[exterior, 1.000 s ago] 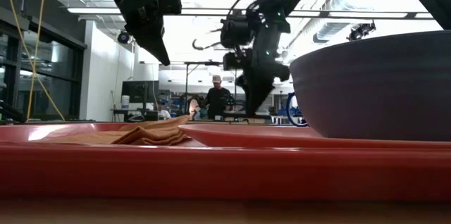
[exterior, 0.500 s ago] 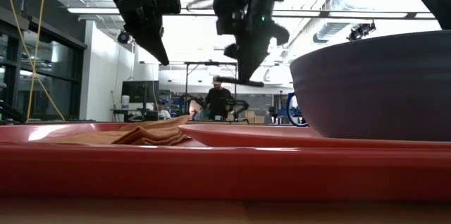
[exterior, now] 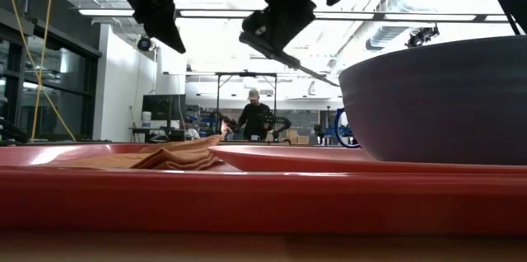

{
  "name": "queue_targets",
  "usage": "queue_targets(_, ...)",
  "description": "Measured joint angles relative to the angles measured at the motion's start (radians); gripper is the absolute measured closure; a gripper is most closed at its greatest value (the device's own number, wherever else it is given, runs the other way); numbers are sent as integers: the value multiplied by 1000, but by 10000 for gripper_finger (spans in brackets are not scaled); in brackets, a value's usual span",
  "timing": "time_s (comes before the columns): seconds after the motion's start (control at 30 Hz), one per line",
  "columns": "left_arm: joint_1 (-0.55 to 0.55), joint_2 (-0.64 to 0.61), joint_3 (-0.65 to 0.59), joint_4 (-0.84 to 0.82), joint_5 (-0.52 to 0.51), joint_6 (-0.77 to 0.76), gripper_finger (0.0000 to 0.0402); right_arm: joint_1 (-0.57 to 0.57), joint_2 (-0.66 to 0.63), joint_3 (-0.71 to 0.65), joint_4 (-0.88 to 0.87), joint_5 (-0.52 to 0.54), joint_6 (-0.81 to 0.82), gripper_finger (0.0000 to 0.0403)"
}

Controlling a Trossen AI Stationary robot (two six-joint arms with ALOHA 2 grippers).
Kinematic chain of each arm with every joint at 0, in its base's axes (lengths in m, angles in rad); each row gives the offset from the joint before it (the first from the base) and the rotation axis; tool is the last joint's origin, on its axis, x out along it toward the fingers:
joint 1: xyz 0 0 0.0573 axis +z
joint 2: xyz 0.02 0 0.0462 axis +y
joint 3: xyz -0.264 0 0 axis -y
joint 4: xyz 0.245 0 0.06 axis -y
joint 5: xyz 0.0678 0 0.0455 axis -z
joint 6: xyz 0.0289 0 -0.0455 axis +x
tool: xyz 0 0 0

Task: Set up tray
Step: Put the black knife on top of the orange napkin on the serving tray

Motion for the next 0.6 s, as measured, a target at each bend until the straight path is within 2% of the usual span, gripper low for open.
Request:
queue_targets(0.27, 53, -86, 0, -25, 26, 41, 357, 31, 29, 159, 30, -29, 101, 372)
queue_targets(0.37, 50, -93, 0, -36, 36, 54, 357, 31, 62, 248, 26, -67, 140, 372)
queue_targets(0.53, 50, -94, 0, -85, 37, 76, 357, 43, 136, 383, -9, -62, 175, 372)
queue_targets(0.6, 51, -104, -1, -106, 38, 93, 357, 53, 154, 383, 4, -81, 190, 372)
